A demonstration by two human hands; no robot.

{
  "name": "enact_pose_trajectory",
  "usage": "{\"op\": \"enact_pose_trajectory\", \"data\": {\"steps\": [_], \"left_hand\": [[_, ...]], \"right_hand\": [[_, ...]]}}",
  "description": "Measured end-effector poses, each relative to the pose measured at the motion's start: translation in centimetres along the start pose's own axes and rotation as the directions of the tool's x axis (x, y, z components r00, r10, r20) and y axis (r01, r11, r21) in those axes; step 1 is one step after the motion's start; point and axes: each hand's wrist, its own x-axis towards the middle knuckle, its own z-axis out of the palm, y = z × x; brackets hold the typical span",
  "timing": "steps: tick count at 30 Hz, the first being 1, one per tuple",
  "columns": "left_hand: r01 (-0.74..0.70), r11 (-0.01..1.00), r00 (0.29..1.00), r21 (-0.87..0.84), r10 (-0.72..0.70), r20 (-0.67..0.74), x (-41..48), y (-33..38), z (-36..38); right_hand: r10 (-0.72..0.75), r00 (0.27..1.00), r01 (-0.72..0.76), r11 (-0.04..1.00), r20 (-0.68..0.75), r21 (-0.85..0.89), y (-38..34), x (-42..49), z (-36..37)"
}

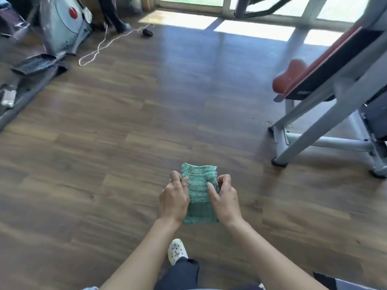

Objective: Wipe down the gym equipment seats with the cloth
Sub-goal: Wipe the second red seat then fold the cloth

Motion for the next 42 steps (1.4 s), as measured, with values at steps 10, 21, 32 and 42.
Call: {"op": "enact_pose_trajectory", "data": {"steps": [10, 21, 32, 42], "left_hand": [[0.045, 0.998, 0.996, -0.034, -0.048, -0.079, 13.1, -7.3, -8.9], [0.042, 0.999, 0.996, -0.025, -0.043, -0.084, 35.6, -10.7, -8.5], [-0.035, 0.998, 0.998, 0.056, 0.038, -0.045, 61.5, -7.4, -10.2], [-0.219, 0.975, 0.975, 0.027, 0.217, 0.047, 88.4, -1.6, -6.5]], "right_hand": [[-0.068, 0.997, 0.068, 0.998, 0.044, 0.002, -11.8, 9.6, 10.4], [-0.054, 0.996, 0.055, 0.998, 0.069, -0.004, -18.7, 30.3, 17.4], [-0.073, 0.997, 0.073, 0.997, 0.031, 0.003, -28.4, 53.7, 18.1], [0.002, 0.984, 0.014, 0.996, -0.180, 0.085, -33.7, 77.1, 17.1]]}}
